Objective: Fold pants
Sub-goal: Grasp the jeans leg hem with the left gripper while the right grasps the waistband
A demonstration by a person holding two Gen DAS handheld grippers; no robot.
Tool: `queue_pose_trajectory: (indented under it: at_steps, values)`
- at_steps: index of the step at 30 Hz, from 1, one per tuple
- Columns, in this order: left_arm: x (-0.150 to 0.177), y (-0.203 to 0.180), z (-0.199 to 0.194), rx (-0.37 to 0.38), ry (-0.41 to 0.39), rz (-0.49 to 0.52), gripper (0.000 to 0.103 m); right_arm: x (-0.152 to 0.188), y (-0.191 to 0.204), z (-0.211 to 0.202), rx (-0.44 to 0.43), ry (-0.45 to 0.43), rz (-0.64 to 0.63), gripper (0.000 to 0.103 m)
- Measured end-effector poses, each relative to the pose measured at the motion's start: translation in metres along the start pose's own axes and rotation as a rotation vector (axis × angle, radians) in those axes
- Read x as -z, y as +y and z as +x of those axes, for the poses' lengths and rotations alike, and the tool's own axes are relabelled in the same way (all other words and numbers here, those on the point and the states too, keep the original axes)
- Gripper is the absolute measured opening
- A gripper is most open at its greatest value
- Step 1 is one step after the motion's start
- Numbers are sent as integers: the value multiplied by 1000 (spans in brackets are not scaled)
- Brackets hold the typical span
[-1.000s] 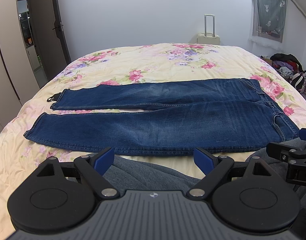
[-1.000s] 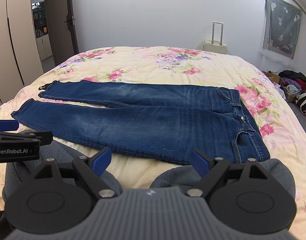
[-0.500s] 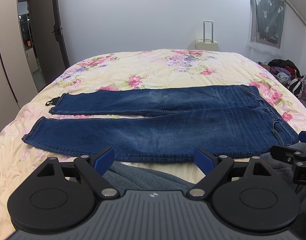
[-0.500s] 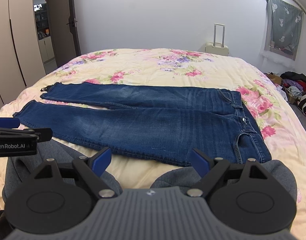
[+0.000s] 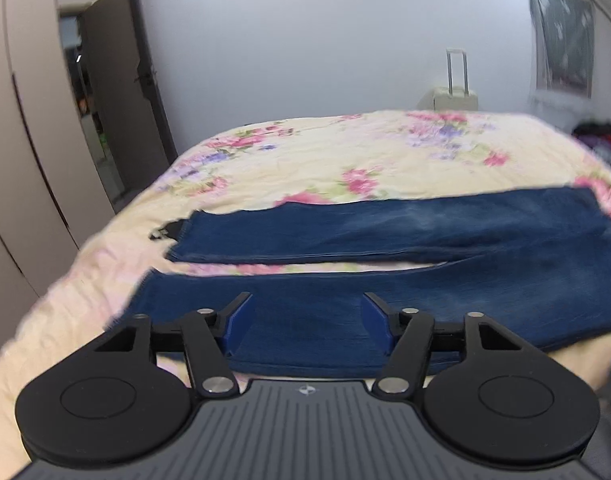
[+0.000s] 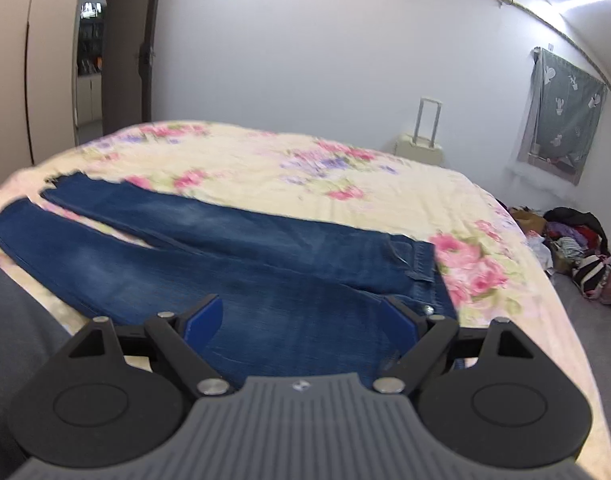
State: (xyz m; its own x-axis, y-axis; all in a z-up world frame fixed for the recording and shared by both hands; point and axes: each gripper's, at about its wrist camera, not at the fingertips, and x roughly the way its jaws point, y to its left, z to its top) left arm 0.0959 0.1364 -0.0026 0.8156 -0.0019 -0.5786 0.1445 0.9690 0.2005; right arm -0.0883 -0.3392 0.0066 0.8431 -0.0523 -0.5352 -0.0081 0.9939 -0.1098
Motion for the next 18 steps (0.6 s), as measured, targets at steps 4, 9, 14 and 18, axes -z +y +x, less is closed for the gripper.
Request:
queue_pose_trajectory:
  at_steps: [4, 9, 14, 18]
  values:
    - [12, 32, 49, -42, 78, 149, 56, -6, -40, 36, 47, 88, 4, 69]
    - [43, 54, 110, -69, 206, 352, 55, -15, -98, 76, 70, 203, 161, 48]
    - [97, 46, 159, -115, 304, 674, 55, -21, -140, 115, -18, 312, 190, 47]
    - [120, 35, 181, -146, 301, 851, 57, -16, -160, 136, 18, 368, 7, 47]
